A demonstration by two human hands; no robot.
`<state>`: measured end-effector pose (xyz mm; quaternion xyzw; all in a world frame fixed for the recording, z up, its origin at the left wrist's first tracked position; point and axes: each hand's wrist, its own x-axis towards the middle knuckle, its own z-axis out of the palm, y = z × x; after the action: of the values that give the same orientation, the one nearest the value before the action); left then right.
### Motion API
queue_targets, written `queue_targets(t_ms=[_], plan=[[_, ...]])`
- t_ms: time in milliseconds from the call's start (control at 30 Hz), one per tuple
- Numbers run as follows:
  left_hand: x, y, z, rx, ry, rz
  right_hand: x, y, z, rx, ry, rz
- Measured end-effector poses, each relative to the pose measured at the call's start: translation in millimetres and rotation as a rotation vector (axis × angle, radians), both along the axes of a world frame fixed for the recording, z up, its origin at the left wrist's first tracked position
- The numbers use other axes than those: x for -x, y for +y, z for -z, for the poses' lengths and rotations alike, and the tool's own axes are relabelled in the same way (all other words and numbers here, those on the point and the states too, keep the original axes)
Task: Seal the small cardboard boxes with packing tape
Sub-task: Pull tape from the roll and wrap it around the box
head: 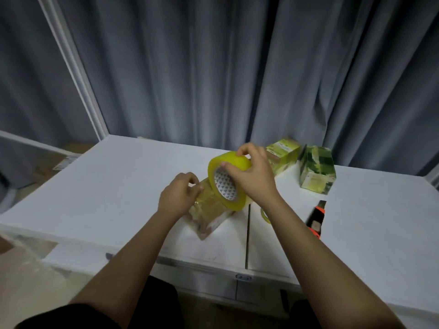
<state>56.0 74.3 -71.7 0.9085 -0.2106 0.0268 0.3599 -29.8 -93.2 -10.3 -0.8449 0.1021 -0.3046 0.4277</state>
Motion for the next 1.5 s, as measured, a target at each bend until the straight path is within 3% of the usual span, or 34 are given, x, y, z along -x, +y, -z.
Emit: queue_targets(t_ms=[67,167,233,333,500,633,767,900,1100,1267,1500], plan=[[11.4,-0.6,7.4,-0.144,-0.111,0.013,-5.7,6.0,4.7,0.023,0.009,0.014],[22.4,-0.1,22.4,-0.385,0.025,0.088,0.7,4.5,19.9,0.144,0.135,-0.071],[26.5,-0.3,31.9,-0.483,-0.035,0.087,6.9,4.8,31.2,0.13,0.178,-0.173],[26.7,-2.9,36.1,-0.483,-0.179,0.035,4.7,4.2,35.0,0.107,0.168,-0.222],[24.3,-2.3,28.1,-0.58,-0.211,0.054,4.5,-11.3,-1.3,0.121,0.243,-0.312],[25.4,-5.9,23.3,-0.654,-0.216,0.029,30.9,-15.5,-33.1,0.183,0.153,-0.204],[24.6,-6.4,22.4,-0.673,-0.186,0.049,67.2,-27.7,8.6,0.002,0.211,-0.219],[24.4,-7.8,20.0,-0.632,-0.135,0.068,81.7,-32.8,56.7,-0.084,0.35,-0.266],[15.8,1.3,7.7,-0.516,-0.031,0.144,87.9,-32.8,51.8,-0.07,0.344,-0.249],[6.0,18.3,13.8,-0.064,0.529,0.232,71.1,-34.8,20.5,-0.054,0.252,-0.245],[-22.8,6.4,4.8,-0.035,0.692,0.405,32.3,-33.7,2.2,-0.025,0.368,-0.341]])
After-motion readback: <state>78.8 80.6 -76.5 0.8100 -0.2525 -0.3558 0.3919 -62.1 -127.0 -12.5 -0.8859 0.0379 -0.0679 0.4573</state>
